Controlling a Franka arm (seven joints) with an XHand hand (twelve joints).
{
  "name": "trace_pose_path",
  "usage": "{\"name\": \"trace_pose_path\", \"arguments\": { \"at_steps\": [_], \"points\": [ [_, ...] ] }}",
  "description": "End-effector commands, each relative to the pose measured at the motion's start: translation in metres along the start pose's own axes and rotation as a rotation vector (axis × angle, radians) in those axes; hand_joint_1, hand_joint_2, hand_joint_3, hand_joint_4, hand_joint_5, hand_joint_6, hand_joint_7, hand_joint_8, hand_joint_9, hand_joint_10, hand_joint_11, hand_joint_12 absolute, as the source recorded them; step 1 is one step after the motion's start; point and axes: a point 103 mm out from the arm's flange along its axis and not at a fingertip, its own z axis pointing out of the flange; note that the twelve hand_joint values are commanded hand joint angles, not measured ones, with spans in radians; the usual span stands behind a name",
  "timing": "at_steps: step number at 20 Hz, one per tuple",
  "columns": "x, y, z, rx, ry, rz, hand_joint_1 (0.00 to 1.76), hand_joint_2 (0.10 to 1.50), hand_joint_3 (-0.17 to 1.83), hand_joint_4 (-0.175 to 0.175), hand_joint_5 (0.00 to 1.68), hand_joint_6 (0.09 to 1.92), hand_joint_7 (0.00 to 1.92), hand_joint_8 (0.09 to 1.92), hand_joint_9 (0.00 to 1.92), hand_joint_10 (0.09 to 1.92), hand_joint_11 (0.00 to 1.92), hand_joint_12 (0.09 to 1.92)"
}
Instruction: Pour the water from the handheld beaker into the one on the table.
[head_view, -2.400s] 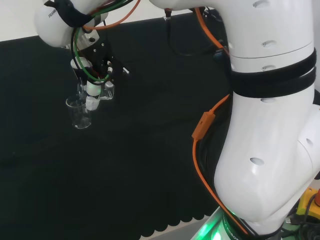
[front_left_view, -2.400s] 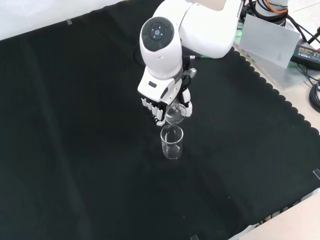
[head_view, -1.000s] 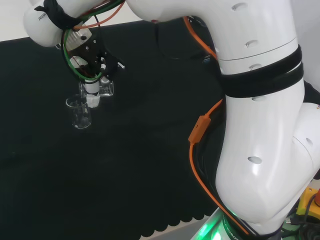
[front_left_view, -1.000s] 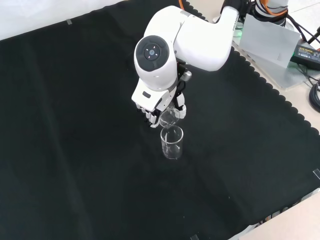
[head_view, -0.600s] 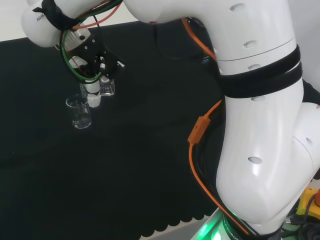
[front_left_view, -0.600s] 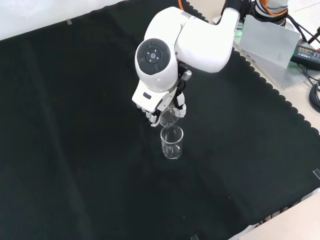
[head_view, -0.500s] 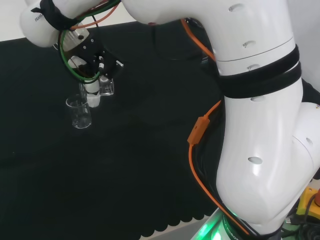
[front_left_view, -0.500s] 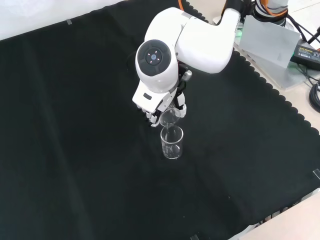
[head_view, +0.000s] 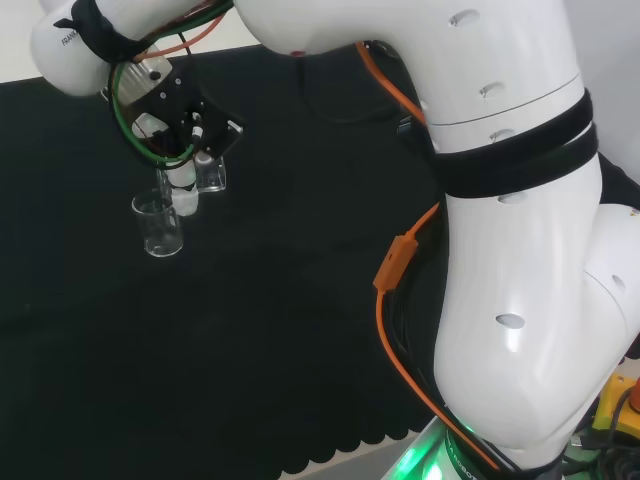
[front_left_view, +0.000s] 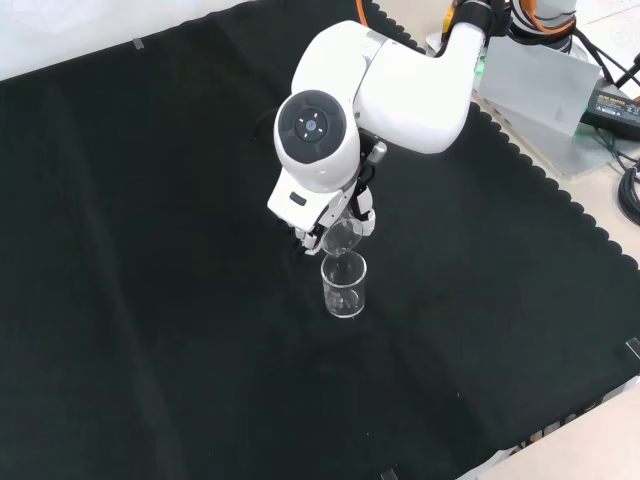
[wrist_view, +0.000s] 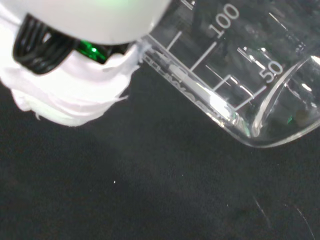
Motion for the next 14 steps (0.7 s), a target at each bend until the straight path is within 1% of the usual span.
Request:
{"name": "trace_pose_path", "arguments": {
  "at_steps": [1, 8, 14],
  "points": [
    [0.007, 0.002, -0.003, 0.016, -0.007, -0.002, 1.2, 0.55, 0.78, -0.075, 1.37, 0.56, 1.67, 0.61, 1.6, 0.5, 1.43, 0.76],
    [0.016, 0.004, -0.007, 0.029, -0.025, -0.013, 1.2, 0.55, 0.78, -0.074, 1.36, 0.57, 1.67, 0.62, 1.6, 0.51, 1.43, 0.76],
    [0.017, 0.006, -0.009, 0.048, -0.041, -0.007, 1.2, 0.55, 0.79, -0.072, 1.36, 0.57, 1.67, 0.62, 1.6, 0.51, 1.43, 0.76]
  ]
}}
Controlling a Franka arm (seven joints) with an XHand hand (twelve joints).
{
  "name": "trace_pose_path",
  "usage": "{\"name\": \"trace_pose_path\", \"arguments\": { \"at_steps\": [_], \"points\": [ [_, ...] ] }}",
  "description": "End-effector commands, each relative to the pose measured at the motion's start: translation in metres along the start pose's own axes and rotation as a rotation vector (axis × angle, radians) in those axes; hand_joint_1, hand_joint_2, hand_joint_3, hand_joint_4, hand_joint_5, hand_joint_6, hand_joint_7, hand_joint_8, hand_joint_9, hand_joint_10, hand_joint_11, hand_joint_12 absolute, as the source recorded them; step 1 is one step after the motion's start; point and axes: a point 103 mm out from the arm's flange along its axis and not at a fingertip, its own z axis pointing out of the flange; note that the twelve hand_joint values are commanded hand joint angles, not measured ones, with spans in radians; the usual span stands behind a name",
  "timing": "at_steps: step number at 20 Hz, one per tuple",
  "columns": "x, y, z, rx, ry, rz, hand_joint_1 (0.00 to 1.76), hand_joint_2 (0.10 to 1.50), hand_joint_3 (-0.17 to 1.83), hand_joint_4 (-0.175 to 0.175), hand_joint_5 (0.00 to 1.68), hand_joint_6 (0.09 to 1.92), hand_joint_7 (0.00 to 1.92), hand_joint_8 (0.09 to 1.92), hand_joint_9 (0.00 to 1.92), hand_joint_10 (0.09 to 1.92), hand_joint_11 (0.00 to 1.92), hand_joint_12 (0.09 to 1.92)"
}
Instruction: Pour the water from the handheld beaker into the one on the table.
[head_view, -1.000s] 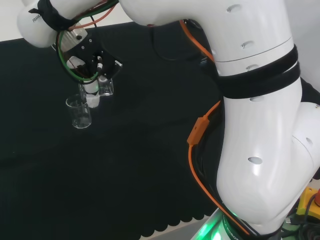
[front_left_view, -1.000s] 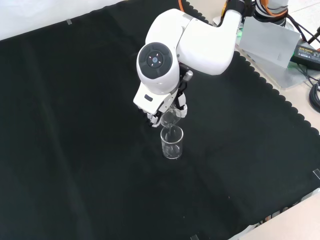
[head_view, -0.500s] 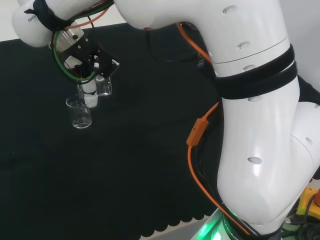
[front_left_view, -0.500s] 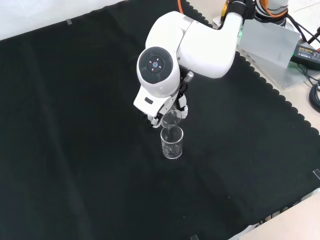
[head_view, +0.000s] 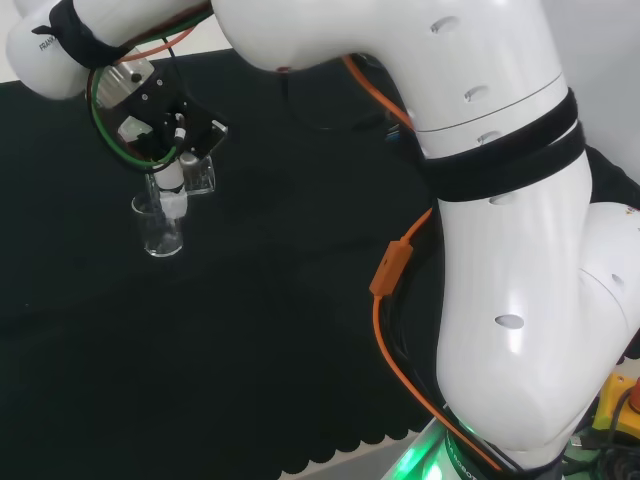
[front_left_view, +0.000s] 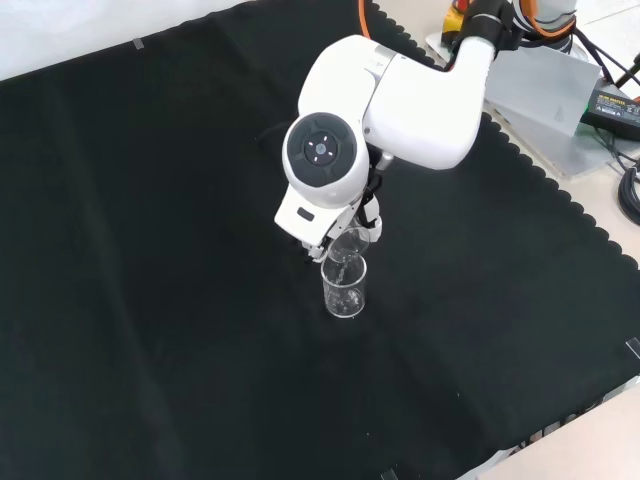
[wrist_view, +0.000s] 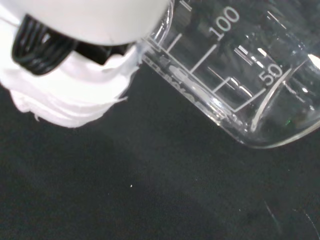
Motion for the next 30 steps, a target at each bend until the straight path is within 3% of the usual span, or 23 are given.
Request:
{"name": "trace_pose_path", "arguments": {
  "at_steps": [1, 10, 30],
  "points": [
    [0.0012, 0.0005, -0.0011, 0.016, -0.013, 0.004, 1.2, 0.55, 0.79, -0.071, 1.36, 0.57, 1.67, 0.62, 1.6, 0.51, 1.43, 0.76],
    [-0.0007, -0.0009, -0.0028, 0.007, -0.014, 0.01, 1.2, 0.55, 0.79, -0.07, 1.36, 0.58, 1.67, 0.63, 1.6, 0.52, 1.42, 0.76],
    [0.0039, -0.0041, -0.009, 0.058, -0.082, 0.023, 1.19, 0.55, 0.81, -0.044, 1.34, 0.62, 1.65, 0.66, 1.58, 0.56, 1.41, 0.77]
  ]
}}
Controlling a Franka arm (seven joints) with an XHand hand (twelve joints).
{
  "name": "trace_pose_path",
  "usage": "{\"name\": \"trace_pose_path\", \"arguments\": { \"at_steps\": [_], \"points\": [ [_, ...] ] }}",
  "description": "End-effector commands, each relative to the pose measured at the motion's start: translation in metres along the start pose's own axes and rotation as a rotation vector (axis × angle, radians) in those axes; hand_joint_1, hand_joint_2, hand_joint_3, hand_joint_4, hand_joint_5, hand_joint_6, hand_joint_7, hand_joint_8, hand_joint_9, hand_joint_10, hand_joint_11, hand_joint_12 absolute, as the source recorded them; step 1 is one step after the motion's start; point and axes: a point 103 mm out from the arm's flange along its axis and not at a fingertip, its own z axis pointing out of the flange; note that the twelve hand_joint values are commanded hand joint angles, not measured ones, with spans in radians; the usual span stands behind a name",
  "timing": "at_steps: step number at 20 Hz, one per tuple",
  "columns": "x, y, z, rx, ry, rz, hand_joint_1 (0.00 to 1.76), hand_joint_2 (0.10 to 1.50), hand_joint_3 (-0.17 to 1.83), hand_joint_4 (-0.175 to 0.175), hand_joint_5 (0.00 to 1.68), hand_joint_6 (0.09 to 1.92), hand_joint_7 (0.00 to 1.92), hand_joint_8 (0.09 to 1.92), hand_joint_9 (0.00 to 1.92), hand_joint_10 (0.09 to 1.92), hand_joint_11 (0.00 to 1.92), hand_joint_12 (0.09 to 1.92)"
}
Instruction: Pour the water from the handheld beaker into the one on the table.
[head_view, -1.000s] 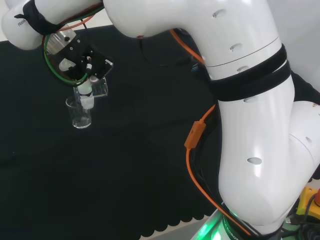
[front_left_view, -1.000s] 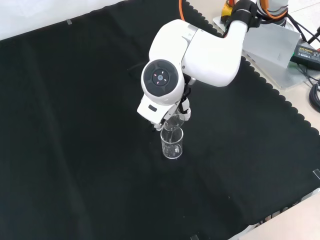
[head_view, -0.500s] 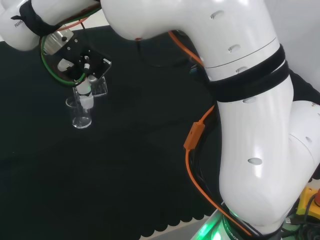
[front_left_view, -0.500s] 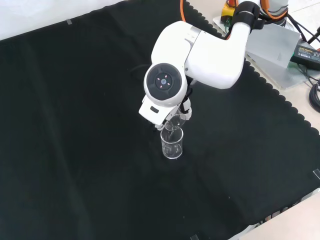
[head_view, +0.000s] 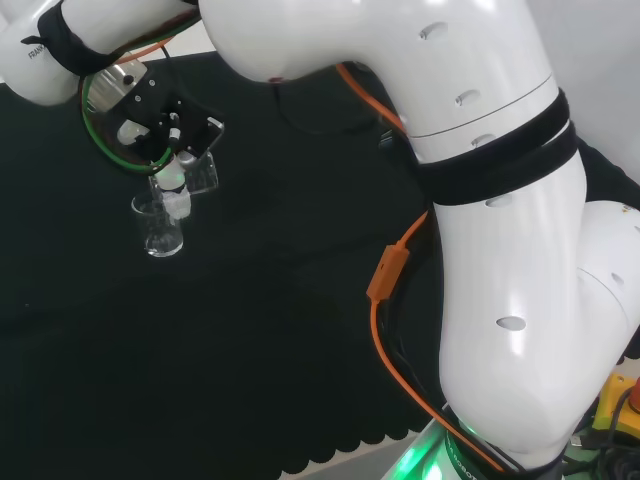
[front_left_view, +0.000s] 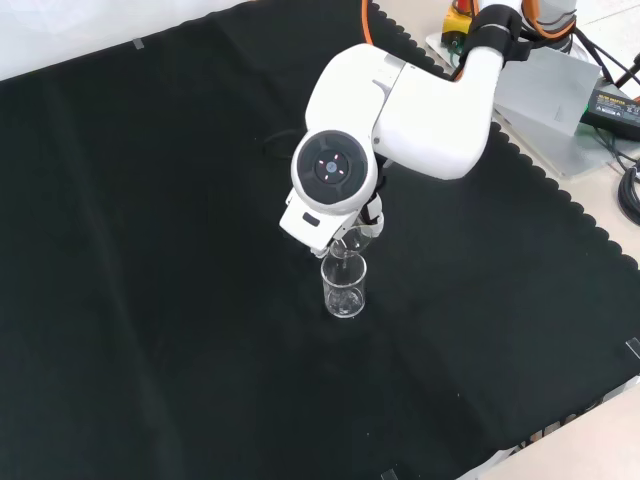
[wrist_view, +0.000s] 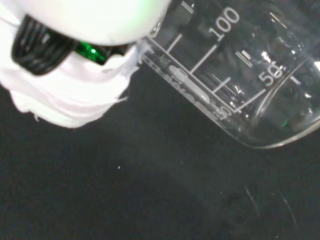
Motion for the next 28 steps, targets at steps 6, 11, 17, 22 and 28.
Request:
{"name": "trace_pose_path", "arguments": {
  "at_steps": [6, 11, 17, 22, 28],
  "points": [
    [0.0007, -0.0007, -0.0079, 0.012, -0.032, 0.01, 1.19, 0.55, 0.81, -0.044, 1.34, 0.62, 1.65, 0.67, 1.57, 0.56, 1.41, 0.77],
    [0.0, -0.0015, -0.0094, 0.023, -0.044, 0.011, 1.19, 0.55, 0.81, -0.045, 1.34, 0.62, 1.65, 0.67, 1.57, 0.56, 1.41, 0.77],
    [0.0031, -0.0016, -0.0122, 0.042, -0.065, 0.015, 1.19, 0.55, 0.81, -0.045, 1.34, 0.63, 1.65, 0.67, 1.57, 0.56, 1.4, 0.77],
    [0.0046, -0.0013, -0.0128, 0.051, -0.074, 0.016, 1.19, 0.55, 0.81, -0.045, 1.34, 0.63, 1.65, 0.67, 1.57, 0.57, 1.4, 0.77],
    [0.0049, -0.0001, -0.0128, 0.064, -0.077, 0.02, 1.19, 0.55, 0.82, -0.044, 1.33, 0.66, 1.63, 0.7, 1.56, 0.6, 1.4, 0.78]
  ]
}}
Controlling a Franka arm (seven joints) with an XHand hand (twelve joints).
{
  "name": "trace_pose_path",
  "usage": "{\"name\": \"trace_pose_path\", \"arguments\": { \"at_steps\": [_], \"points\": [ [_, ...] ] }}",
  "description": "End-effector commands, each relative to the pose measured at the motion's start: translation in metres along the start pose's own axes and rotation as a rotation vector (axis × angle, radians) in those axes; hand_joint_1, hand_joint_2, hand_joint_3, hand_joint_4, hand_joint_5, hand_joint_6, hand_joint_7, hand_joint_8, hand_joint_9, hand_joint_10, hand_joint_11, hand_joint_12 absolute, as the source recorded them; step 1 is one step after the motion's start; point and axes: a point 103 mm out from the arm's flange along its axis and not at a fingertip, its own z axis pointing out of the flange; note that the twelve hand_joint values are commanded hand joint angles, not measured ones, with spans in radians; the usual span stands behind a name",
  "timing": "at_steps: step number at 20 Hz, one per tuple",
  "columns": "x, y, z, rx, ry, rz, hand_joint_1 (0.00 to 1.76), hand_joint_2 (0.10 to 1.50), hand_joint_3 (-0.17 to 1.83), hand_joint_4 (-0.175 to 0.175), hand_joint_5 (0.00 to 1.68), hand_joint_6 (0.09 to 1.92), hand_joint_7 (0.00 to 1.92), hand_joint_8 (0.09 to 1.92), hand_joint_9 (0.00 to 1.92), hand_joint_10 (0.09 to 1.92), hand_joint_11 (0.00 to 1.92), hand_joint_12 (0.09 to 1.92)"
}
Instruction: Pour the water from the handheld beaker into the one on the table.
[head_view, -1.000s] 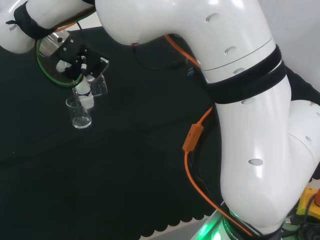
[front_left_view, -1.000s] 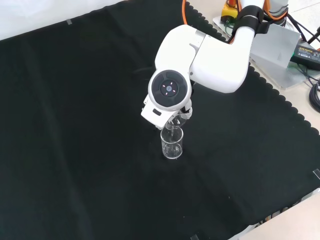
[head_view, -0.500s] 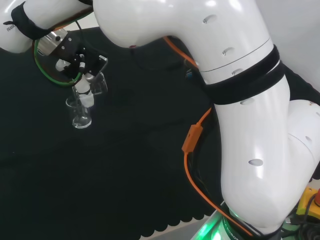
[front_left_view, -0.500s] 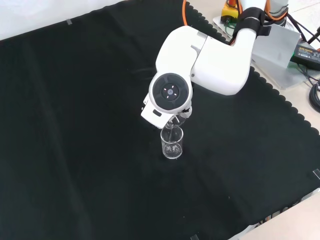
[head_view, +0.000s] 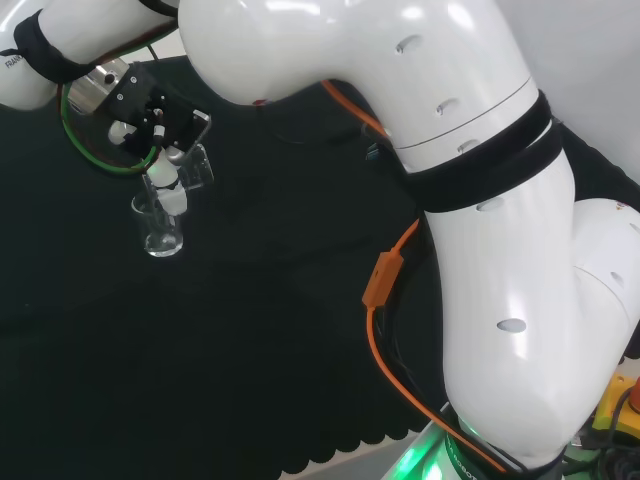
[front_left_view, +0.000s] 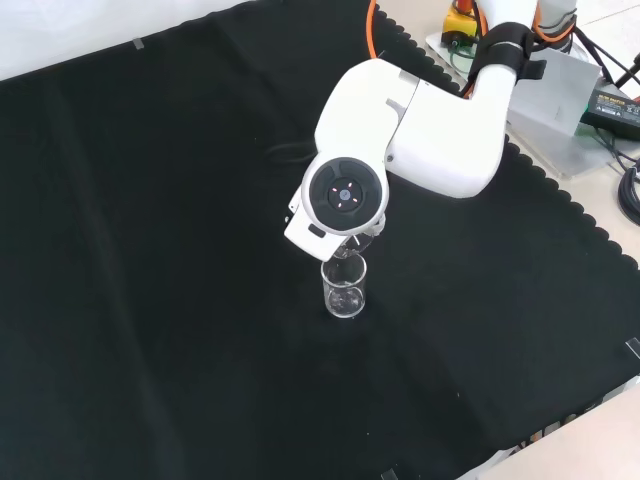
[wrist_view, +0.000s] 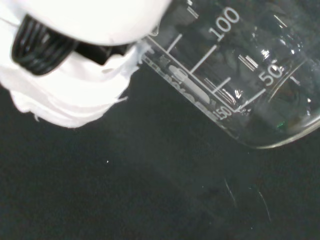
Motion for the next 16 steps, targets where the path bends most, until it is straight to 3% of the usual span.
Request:
{"name": "trace_pose_path", "arguments": {
  "at_steps": [1, 10, 16],
  "points": [
    [0.0005, 0.0006, 0.0008, 0.009, -0.001, 0.001, 1.19, 0.55, 0.82, -0.044, 1.33, 0.66, 1.63, 0.7, 1.55, 0.6, 1.4, 0.78],
    [-0.0021, 0.002, 0.0034, 0.005, 0.031, 0.001, 1.19, 0.55, 0.82, -0.045, 1.33, 0.66, 1.63, 0.7, 1.55, 0.6, 1.4, 0.78],
    [-0.0047, 0.0016, 0.0042, 0.011, 0.015, 0.001, 1.19, 0.55, 0.82, -0.045, 1.33, 0.66, 1.63, 0.71, 1.55, 0.6, 1.4, 0.78]
  ]
}}
